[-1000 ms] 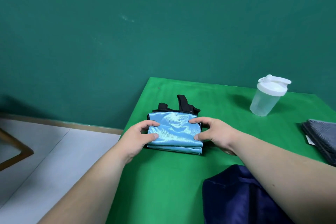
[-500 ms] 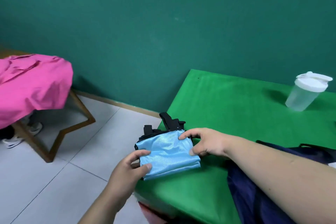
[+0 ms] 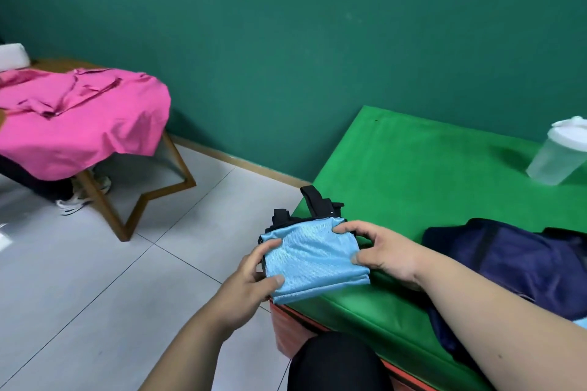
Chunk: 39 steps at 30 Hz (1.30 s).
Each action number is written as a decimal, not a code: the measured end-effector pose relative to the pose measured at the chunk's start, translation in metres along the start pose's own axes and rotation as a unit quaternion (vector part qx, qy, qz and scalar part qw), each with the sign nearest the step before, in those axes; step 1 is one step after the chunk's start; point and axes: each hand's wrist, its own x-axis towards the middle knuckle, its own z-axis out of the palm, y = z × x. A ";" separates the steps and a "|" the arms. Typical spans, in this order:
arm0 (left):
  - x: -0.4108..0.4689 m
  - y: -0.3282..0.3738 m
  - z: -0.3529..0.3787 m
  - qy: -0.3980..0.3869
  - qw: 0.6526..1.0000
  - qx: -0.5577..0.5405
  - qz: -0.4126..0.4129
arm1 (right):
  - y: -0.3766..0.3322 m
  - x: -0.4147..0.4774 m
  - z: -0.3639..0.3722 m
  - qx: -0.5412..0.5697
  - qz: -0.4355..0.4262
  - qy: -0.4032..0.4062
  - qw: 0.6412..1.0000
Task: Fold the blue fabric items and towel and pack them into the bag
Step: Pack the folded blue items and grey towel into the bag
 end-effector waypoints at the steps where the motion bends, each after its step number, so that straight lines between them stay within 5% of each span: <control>1: 0.001 -0.001 -0.002 -0.007 1.000 -0.002 -0.005 | 0.001 0.000 0.000 -0.016 -0.002 0.001 1.000; 13: 0.013 -0.011 -0.007 -0.005 0.995 -0.101 -0.015 | 0.000 0.000 0.001 -0.099 -0.014 -0.002 0.995; 39: 0.024 -0.036 -0.005 0.002 0.985 -0.169 0.028 | -0.002 0.010 0.008 0.042 0.021 -0.001 0.999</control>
